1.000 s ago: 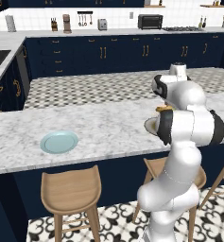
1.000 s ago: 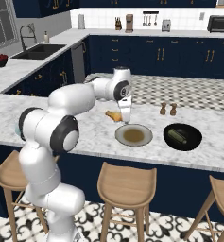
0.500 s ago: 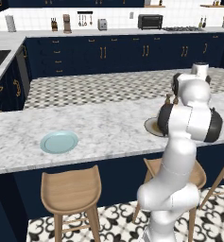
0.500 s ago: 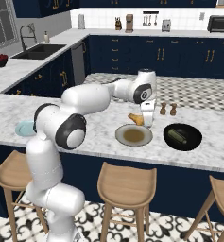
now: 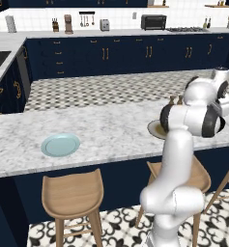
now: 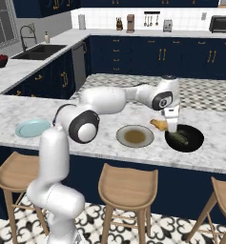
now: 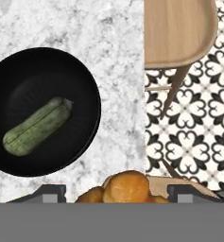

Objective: Pick the chicken drumstick and cucumber from their plates and place them in the bowl. Then put the bowl in the fridge.

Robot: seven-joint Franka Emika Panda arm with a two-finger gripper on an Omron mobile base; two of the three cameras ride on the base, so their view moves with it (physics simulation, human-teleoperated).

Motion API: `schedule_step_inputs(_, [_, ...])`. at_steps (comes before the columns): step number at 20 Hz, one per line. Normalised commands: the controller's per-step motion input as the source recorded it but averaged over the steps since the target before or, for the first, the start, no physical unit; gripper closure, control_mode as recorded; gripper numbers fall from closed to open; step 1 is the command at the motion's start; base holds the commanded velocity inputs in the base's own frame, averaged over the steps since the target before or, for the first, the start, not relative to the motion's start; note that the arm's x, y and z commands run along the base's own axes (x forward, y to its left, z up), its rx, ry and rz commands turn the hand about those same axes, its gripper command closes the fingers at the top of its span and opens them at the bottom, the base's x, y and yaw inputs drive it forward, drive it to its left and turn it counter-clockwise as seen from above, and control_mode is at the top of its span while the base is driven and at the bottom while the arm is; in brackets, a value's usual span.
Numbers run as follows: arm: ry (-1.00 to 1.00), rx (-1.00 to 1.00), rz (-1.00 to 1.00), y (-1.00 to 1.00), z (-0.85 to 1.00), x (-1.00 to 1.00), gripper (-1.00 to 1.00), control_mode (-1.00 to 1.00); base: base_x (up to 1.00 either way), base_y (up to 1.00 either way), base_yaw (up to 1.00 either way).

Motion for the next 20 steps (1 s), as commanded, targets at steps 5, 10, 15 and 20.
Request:
schedule_step_inputs(5, [0.0, 0.04, 0.01, -0.71, -0.28, 0.44, 1.0, -1.0, 0.0, 0.0, 0.0])
schedule_step_inputs(10, [0.04, 0.09, 0.01, -0.33, -0.26, 0.37, 1.0, -1.0, 0.0, 0.0, 0.0])
schedule_step_inputs(15, [0.03, 0.08, 0.0, 0.0, -0.3, 0.28, 1.0, -1.0, 0.0, 0.0, 0.0])
schedule_step_inputs(20, [0.02, 0.0, 0.0, 0.13, -0.47, -0.11, 1.0, -1.0, 0.0, 0.0, 0.0])
